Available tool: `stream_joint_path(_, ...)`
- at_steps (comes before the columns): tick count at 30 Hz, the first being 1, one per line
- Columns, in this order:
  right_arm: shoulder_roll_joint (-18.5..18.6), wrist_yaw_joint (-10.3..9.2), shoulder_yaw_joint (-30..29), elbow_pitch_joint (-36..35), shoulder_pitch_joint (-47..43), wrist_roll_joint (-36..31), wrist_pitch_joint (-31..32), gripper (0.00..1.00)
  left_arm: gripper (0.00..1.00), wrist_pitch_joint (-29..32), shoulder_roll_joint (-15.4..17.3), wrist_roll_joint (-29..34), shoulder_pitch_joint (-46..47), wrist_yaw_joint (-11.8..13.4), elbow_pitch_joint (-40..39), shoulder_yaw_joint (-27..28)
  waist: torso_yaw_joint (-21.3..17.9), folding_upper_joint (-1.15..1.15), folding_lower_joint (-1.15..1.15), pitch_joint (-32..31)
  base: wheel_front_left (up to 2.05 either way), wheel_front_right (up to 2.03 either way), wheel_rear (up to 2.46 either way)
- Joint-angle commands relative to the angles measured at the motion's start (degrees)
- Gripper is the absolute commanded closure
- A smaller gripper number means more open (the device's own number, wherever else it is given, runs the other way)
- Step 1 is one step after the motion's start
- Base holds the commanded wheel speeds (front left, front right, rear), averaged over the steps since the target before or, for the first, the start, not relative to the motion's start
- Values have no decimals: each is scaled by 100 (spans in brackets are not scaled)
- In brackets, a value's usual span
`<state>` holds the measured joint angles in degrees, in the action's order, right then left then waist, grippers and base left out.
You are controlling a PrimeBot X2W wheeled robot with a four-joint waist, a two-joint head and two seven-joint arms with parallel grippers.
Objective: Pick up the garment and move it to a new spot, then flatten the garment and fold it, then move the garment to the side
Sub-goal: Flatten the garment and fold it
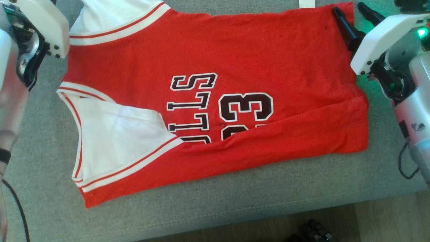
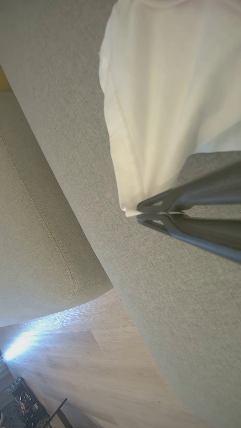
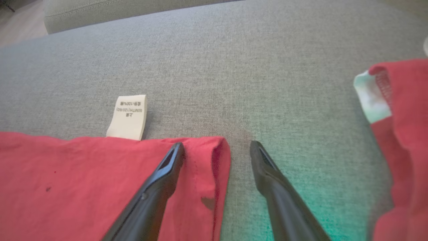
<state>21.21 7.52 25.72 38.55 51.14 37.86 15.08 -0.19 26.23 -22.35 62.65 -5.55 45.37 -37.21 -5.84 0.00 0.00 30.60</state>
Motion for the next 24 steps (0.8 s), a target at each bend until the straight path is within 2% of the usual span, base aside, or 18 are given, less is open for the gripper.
stream_joint_path(1,109,-3,92,-87,28,40,16,0,100,-71,236,-24,364,16,-93,154,6,0,0,1,0,0,0)
stream_joint_path(2,126,-3,167,-56,38,68,46,54,100,-74,230,-26,367,18,-87,146,12,0,0,1,0,0,0)
stream_joint_path(3,155,-3,239,-40,55,72,43,100,100,-77,227,-29,371,21,-83,139,17,0,0,2,0,0,0)
stream_joint_path(8,281,-3,457,34,114,167,-60,100,100,-139,252,-83,374,60,-59,167,38,0,0,21,0,0,0)
stream_joint_path(14,418,-3,593,142,235,154,-468,100,100,-278,264,-143,366,148,-30,214,100,0,0,3,0,0,0)
stream_joint_path(24,356,-3,671,487,697,-9,-1194,100,100,-644,276,-201,556,427,7,367,148,0,0,2,0,0,0)
